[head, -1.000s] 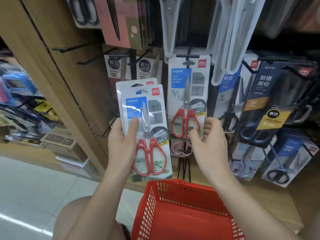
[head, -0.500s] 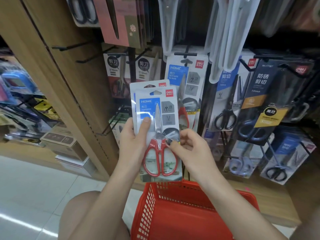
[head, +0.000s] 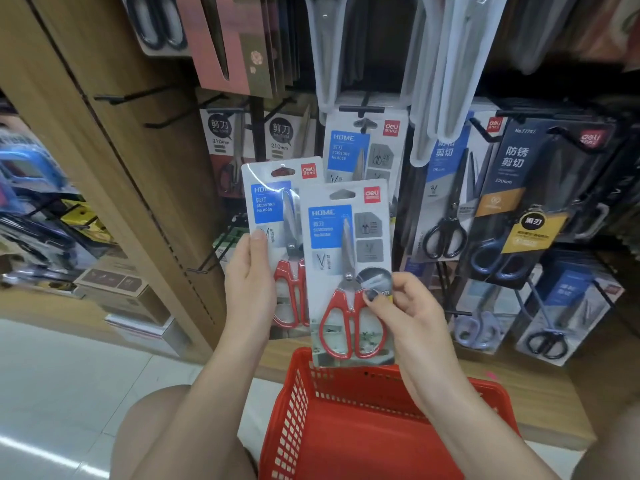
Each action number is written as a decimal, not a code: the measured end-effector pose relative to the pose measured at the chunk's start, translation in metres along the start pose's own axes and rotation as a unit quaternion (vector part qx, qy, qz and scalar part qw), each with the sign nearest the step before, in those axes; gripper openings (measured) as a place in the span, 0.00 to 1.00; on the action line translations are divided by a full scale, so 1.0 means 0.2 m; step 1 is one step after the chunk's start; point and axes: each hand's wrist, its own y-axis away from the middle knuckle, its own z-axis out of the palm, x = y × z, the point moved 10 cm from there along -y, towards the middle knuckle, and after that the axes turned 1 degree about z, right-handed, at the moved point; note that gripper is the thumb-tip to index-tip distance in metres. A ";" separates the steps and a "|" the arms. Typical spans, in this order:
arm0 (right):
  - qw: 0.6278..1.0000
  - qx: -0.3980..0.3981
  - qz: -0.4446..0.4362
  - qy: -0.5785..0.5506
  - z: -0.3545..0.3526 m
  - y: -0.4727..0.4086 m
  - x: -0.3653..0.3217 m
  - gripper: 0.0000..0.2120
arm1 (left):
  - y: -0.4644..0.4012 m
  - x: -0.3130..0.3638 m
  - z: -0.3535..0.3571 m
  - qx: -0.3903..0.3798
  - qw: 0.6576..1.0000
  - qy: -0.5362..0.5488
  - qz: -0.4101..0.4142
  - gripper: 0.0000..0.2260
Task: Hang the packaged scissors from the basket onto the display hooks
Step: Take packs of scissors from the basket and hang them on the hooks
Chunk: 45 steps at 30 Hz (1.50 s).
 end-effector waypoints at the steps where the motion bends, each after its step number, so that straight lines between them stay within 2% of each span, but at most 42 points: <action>1: 1.000 0.002 -0.015 -0.003 -0.02 0.01 -0.02 0.05 | 0.00 0.00 -0.01 0.009 1.000 0.001 -0.001 0.12; 5: 0.998 -0.004 -0.068 -0.002 -0.04 0.00 -0.14 0.11 | -0.01 0.02 -0.04 0.034 0.999 -0.002 -0.004 0.13; 9: 0.995 -0.005 -0.097 0.002 -0.01 -0.06 -0.24 0.05 | -0.01 0.02 -0.04 0.040 0.999 -0.013 -0.004 0.13; 15: 0.995 0.030 -0.095 0.005 0.02 -0.14 -0.29 0.03 | 0.00 0.05 -0.07 0.060 0.996 -0.056 0.027 0.15; 18: 0.995 0.060 -0.083 0.012 0.02 -0.18 -0.29 0.08 | 0.00 0.06 -0.11 0.082 0.994 -0.057 0.032 0.13; 23: 0.991 0.114 -0.062 0.041 -0.01 -0.28 -0.29 0.08 | 0.00 0.07 -0.14 0.109 0.991 -0.066 0.039 0.13; 27: 0.982 0.152 -0.059 0.095 -0.03 -0.34 -0.32 0.04 | 0.00 0.09 -0.17 0.125 0.985 -0.102 0.052 0.14; 33: 0.974 0.167 -0.056 0.146 -0.04 -0.35 -0.32 0.06 | 0.02 0.11 -0.14 0.105 0.988 -0.097 0.052 0.12; 36: 0.959 0.169 -0.067 0.217 -0.05 -0.31 -0.35 0.09 | 0.05 0.16 -0.10 0.074 0.988 -0.105 0.087 0.11; 38: 0.940 0.145 -0.087 0.296 -0.02 -0.28 -0.39 0.14 | 0.07 0.20 -0.07 0.047 0.986 -0.108 0.116 0.11; 40: 0.902 0.116 -0.118 0.399 0.01 -0.24 -0.42 0.22 | 0.09 0.23 -0.03 0.025 0.985 -0.112 0.129 0.10; 42: 0.844 0.111 -0.204 0.483 0.07 -0.17 -0.54 0.26 | 0.09 0.26 0.00 0.014 0.983 -0.120 0.139 0.09; 45: 0.727 0.132 -0.388 0.551 0.18 -0.02 -0.81 0.21 | 0.08 0.31 0.04 0.005 0.981 -0.124 0.151 0.13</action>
